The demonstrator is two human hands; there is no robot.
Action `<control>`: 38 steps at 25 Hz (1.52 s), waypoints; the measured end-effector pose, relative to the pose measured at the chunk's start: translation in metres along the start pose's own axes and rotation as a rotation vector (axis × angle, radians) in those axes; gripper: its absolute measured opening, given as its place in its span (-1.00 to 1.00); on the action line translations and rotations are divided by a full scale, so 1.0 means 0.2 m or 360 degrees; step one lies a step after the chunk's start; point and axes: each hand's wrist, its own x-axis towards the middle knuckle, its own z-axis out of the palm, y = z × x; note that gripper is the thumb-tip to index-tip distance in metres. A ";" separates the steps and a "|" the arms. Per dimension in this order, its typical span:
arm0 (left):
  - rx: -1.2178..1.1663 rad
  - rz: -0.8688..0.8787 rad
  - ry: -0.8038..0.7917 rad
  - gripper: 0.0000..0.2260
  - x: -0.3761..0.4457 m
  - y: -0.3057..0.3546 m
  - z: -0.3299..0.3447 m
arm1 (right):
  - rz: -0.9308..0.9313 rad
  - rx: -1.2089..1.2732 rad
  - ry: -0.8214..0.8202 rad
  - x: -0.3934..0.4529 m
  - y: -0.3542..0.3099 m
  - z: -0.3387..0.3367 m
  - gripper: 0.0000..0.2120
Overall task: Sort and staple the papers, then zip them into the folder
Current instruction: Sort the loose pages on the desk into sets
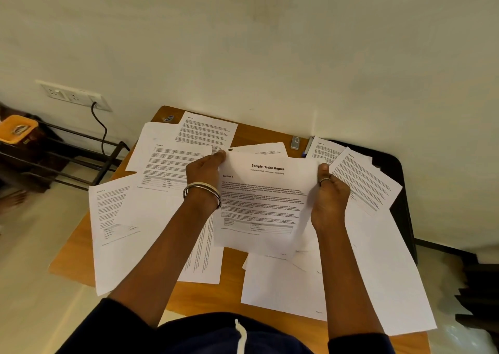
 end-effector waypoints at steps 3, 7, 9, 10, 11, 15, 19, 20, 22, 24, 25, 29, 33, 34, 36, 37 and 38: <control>0.0010 0.0016 -0.0012 -0.80 0.00 0.01 0.01 | 0.0098 -0.0007 -0.0039 0.03 0.00 0.00 -0.89; 0.0029 0.0013 -0.0042 -0.79 0.00 0.02 0.03 | 0.0076 0.0072 -0.0005 0.06 -0.01 0.00 -0.77; 0.0028 -0.0022 -0.0047 -0.80 -0.01 0.01 0.03 | 0.0115 0.0201 0.0023 0.07 -0.02 0.00 -0.76; 0.0011 -0.0040 -0.0048 -0.81 0.00 0.00 0.04 | 0.0131 0.0233 0.0035 0.08 -0.01 -0.01 -0.75; -0.0004 -0.0050 -0.0042 -0.81 0.00 0.00 0.03 | 0.0131 0.0237 0.0033 0.09 -0.01 -0.01 -0.74; 0.0039 -0.0033 -0.0045 -0.83 0.02 0.00 0.03 | 0.0127 0.0219 0.0008 0.09 -0.01 -0.02 -0.76; 0.0028 0.0004 -0.0075 -0.98 0.03 -0.02 0.04 | 0.0190 0.0334 0.0035 0.10 0.01 -0.03 -0.72; 0.0023 0.0013 -0.0074 -0.96 0.04 -0.02 0.04 | 0.0190 0.0290 0.0028 0.10 0.02 -0.04 -0.74; 0.0006 -0.0012 -0.0042 -0.95 0.06 -0.02 0.04 | 0.0208 0.0226 -0.0007 0.11 0.04 -0.05 -0.75; 0.0011 -0.0074 0.0003 -0.93 0.08 -0.01 0.04 | 0.0231 0.0183 0.0013 0.11 0.06 -0.05 -0.72; 0.0018 -0.0101 0.0025 -0.93 0.09 -0.01 0.04 | 0.0240 0.0158 0.0032 0.11 0.07 -0.05 -0.70; 0.0025 -0.0127 0.0047 -0.85 0.11 -0.02 0.03 | 0.0405 0.0147 -0.0103 0.12 0.05 -0.07 -0.76; 0.0022 -0.0094 0.0054 -0.84 0.11 -0.01 0.04 | 0.0421 0.0158 -0.0123 0.15 0.01 -0.04 -0.64; 0.0017 -0.0082 0.0054 -0.83 0.11 -0.01 0.05 | 0.0358 0.0157 -0.0069 0.16 0.01 -0.03 -0.64; -0.0014 -0.0049 0.0033 -0.80 0.10 0.00 0.06 | 0.0258 0.0192 0.0041 0.16 0.01 -0.01 -0.64; -0.0046 -0.0033 0.0021 -0.79 0.09 -0.01 0.06 | 0.0242 0.0224 0.0081 0.15 0.02 -0.01 -0.64; -0.0059 -0.0021 0.0012 -0.80 0.09 -0.01 0.06 | 0.0246 0.0240 0.0098 0.16 0.03 -0.01 -0.64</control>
